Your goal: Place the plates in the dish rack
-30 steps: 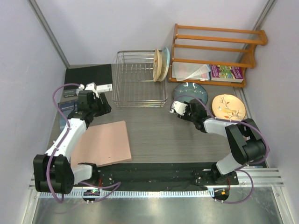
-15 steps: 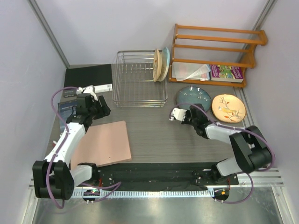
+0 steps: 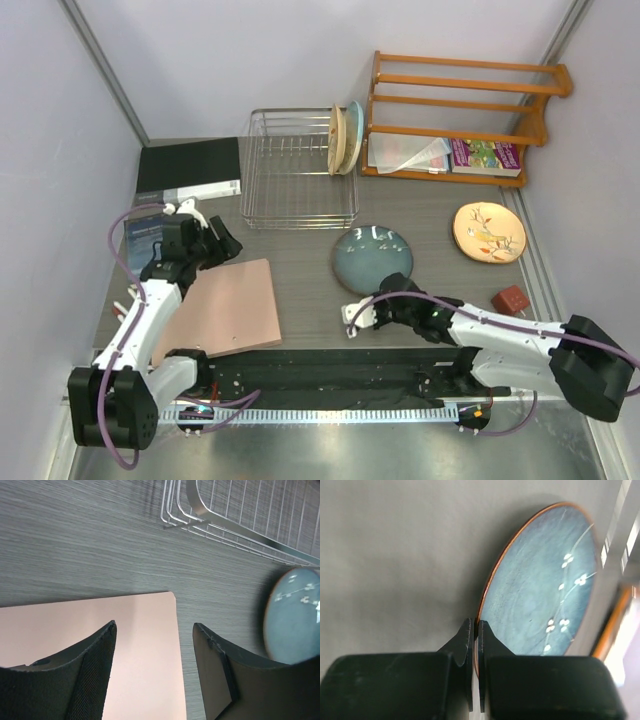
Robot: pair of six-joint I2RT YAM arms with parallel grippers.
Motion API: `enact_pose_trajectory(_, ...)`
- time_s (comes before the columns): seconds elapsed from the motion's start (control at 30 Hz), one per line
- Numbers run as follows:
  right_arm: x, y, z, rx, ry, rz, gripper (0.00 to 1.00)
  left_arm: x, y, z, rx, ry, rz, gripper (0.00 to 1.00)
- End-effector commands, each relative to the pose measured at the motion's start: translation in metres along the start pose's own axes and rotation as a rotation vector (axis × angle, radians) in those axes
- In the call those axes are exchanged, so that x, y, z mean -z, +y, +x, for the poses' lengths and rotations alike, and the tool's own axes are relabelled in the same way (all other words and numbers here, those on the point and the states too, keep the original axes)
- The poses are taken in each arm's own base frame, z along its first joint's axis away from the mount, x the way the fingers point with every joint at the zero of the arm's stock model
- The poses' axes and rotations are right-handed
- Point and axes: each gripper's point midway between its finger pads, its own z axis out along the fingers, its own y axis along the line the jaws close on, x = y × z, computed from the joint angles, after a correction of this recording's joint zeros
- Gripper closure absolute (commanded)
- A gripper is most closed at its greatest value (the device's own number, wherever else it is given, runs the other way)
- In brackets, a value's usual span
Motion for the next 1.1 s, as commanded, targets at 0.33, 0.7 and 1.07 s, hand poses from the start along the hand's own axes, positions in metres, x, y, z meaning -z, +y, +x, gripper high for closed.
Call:
enact_pose_trajectory(0.33,-0.008,0.074,-0.040,0.195,-0.119,-0.285,0.66,0.008,-0.030,0.059,0.206,0.186,0.196,0.34)
enact_pose_trajectory(0.7,0.027,0.042,-0.040,0.020,-0.065,-0.173,0.41,-0.015,-0.091,0.081,0.100,0.276,0.348,0.27)
enact_pose_trajectory(1.07,0.060,-0.072,-0.035,-0.744,-0.022,0.140,0.27,-0.067,-0.126,0.095,0.062,0.338,0.375,0.41)
